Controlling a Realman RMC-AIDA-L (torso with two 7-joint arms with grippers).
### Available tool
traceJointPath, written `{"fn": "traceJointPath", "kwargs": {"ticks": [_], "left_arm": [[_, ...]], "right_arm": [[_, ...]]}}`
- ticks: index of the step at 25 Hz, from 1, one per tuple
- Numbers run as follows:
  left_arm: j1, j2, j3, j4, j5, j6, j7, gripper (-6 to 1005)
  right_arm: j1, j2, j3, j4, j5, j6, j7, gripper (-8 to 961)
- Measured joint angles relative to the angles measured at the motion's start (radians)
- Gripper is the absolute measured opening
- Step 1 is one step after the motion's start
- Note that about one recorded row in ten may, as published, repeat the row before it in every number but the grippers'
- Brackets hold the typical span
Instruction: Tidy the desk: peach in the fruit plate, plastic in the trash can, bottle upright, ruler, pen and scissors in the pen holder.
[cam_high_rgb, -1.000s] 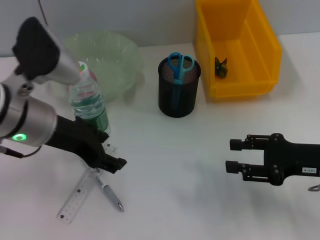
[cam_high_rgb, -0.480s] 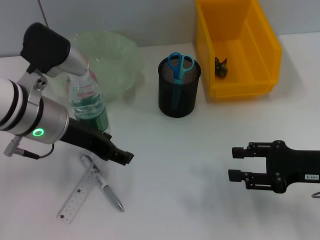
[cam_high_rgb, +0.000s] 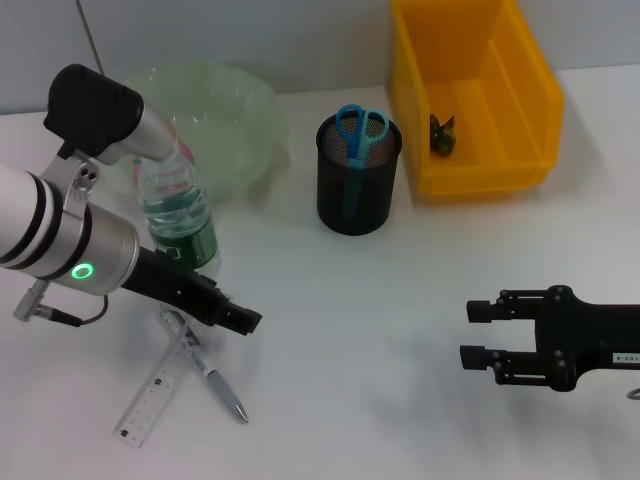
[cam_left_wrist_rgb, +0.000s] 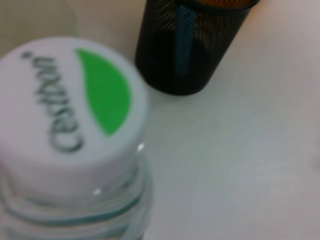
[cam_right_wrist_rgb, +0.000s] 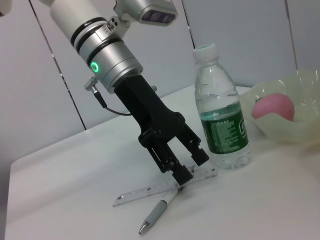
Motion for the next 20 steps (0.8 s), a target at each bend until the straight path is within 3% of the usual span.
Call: {"fn": "traceJointPath", "kwargs": {"ticks": [20], "left_arm": [[-0.011, -0.001, 0.008, -0.059, 0.065, -0.06, -0.034, 775]], "right_arm": [[0.002, 0.004, 0.006, -0.006, -0.004, -0.003, 0.001, 618]]}}
